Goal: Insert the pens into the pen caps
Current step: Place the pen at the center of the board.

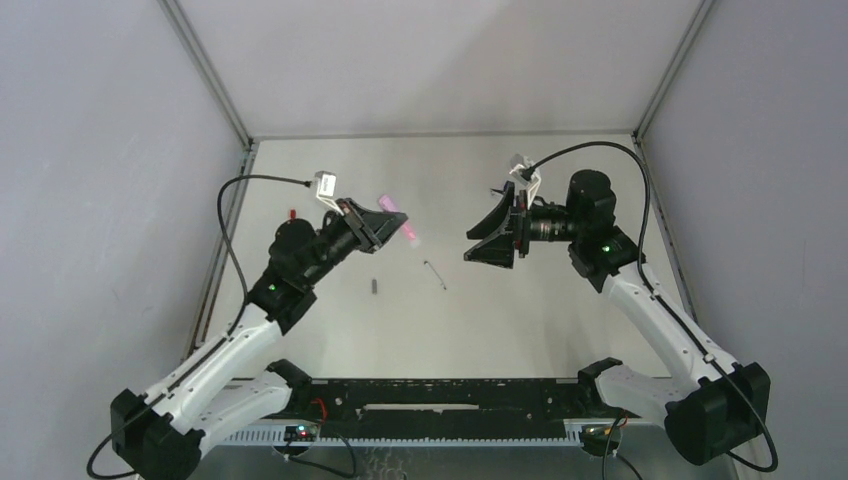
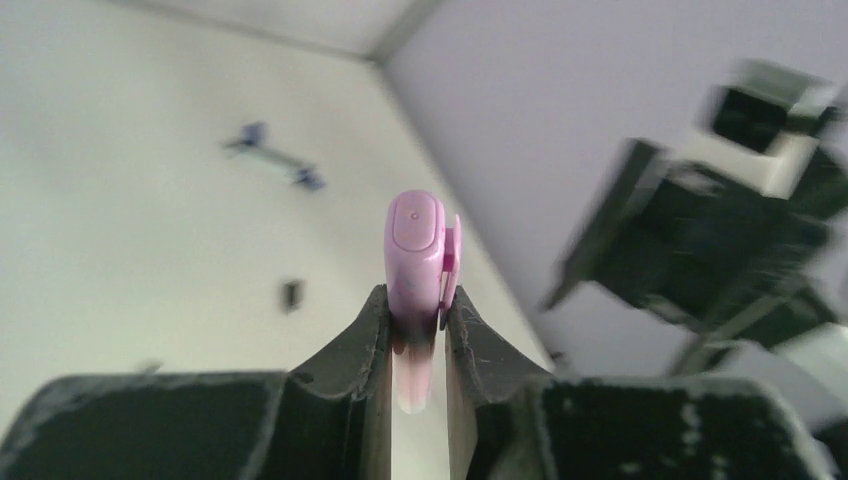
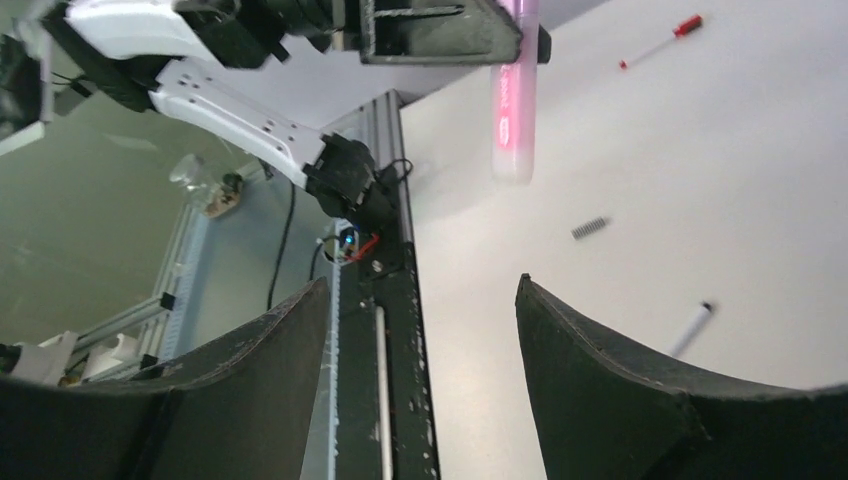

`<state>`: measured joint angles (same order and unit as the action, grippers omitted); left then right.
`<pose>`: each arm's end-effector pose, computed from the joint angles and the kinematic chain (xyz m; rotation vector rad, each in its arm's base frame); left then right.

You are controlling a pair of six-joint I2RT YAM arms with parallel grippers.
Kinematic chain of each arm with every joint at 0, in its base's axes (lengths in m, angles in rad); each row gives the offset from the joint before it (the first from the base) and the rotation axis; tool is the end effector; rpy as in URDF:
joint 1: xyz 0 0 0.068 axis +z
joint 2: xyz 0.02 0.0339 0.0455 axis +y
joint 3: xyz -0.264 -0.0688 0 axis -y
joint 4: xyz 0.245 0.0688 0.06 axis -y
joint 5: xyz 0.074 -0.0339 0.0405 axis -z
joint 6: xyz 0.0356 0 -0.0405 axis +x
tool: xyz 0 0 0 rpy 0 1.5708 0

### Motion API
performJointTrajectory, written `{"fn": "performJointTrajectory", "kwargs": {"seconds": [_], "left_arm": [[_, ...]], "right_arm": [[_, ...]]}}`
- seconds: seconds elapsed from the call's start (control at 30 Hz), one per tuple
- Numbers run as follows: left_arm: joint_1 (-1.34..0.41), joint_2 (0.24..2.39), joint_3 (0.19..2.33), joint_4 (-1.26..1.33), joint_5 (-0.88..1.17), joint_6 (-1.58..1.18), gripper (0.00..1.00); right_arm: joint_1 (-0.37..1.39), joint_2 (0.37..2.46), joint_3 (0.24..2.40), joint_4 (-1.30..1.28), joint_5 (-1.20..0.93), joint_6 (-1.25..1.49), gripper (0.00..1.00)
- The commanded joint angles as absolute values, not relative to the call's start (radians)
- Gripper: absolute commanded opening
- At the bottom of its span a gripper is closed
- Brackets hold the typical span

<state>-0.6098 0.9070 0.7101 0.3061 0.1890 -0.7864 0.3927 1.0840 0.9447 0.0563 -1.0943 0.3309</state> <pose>0.1746 -0.1301 0.3442 0.0272 1.5967 -1.2541 0.2073 0.1201 0.3647 -0.9376 1.5576 1.4200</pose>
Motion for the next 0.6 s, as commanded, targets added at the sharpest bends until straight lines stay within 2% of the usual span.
{"fn": "performJointTrajectory", "kwargs": {"seconds": [0.0,0.27,0.57], "left_arm": [[-0.471,0.872,0.735,-0.170,0.106,-0.625,0.00],[-0.162,0.987,0.777,-0.448,0.120,-0.391,0.00],[-0.019,1.362,0.992,-0.566,-0.034,-0.190,0.00]], "right_arm": [[0.327,1.069,0.949,-0.124,-1.111,0.143,0.76],[0.227,1.106,1.004,-0.487,-1.074,-0.145,0.75],[0.129,1.111,1.010,-0.618,-1.036,-0.260,0.75]]}}
